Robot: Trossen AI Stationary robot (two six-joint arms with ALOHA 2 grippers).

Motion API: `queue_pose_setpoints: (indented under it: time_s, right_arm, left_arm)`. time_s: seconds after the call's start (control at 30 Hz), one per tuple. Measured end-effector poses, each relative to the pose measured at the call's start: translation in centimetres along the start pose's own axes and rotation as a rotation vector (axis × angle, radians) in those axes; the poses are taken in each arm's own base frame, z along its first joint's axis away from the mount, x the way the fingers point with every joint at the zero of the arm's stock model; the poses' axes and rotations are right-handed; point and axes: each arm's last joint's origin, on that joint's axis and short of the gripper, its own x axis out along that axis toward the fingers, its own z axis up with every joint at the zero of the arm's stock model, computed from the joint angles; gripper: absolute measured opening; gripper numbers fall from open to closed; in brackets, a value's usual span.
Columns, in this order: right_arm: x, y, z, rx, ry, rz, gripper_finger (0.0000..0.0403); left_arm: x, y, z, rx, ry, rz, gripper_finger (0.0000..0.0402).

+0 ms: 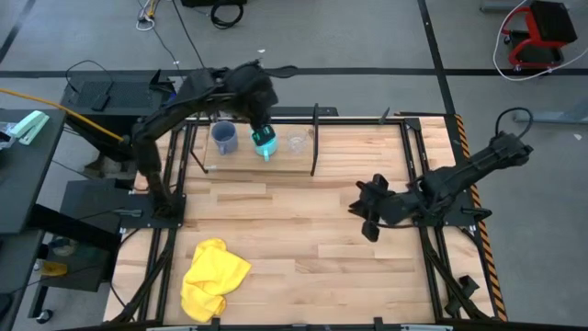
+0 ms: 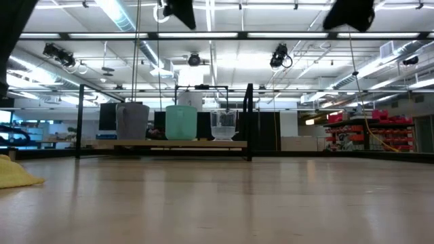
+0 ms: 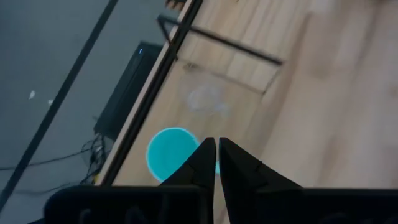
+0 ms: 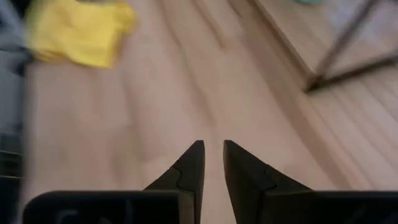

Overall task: Stack small to large cups/mugs on shelf
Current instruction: Return to Home Position

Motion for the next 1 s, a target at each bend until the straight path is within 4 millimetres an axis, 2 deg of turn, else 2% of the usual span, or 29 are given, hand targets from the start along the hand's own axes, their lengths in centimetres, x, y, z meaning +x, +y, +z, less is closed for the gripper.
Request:
queue_pose_setpoints:
  time_s: [0.17,0.3,0.43,0.67,0.83,1.0]
  right_arm:
    - [-3.5,2.2,2.0,0.005,-0.081,0.144,0.0066]
    - [-6.2,3.0,3.7,0.014,-0.136,0.230,0.0066]
    - [-8.2,3.7,4.3,0.014,-0.160,0.305,0.0066]
    - [-9.8,4.6,3.8,-0.033,-0.167,0.390,0.0066]
    - [-10.9,5.4,3.1,-0.069,-0.202,0.444,0.0066]
    - [-11.3,6.3,1.1,-0.111,-0.285,0.524,0.0066]
  left_arm:
    - [-4.7,-1.3,-1.3,-0.012,-0.108,-0.039,0.0030]
    - [-7.2,-2.2,-2.3,-0.059,-0.152,-0.077,0.0037]
    - [-9.2,-3.0,-3.3,-0.128,-0.182,-0.126,0.0040]
    - [-10.5,-4.6,-4.7,-0.018,-0.135,-0.206,0.0033]
    - [-11.0,-6.2,-4.7,0.060,-0.168,-0.256,0.0028]
    - [-10.1,-8.7,-3.9,0.157,-0.261,-0.365,0.0033]
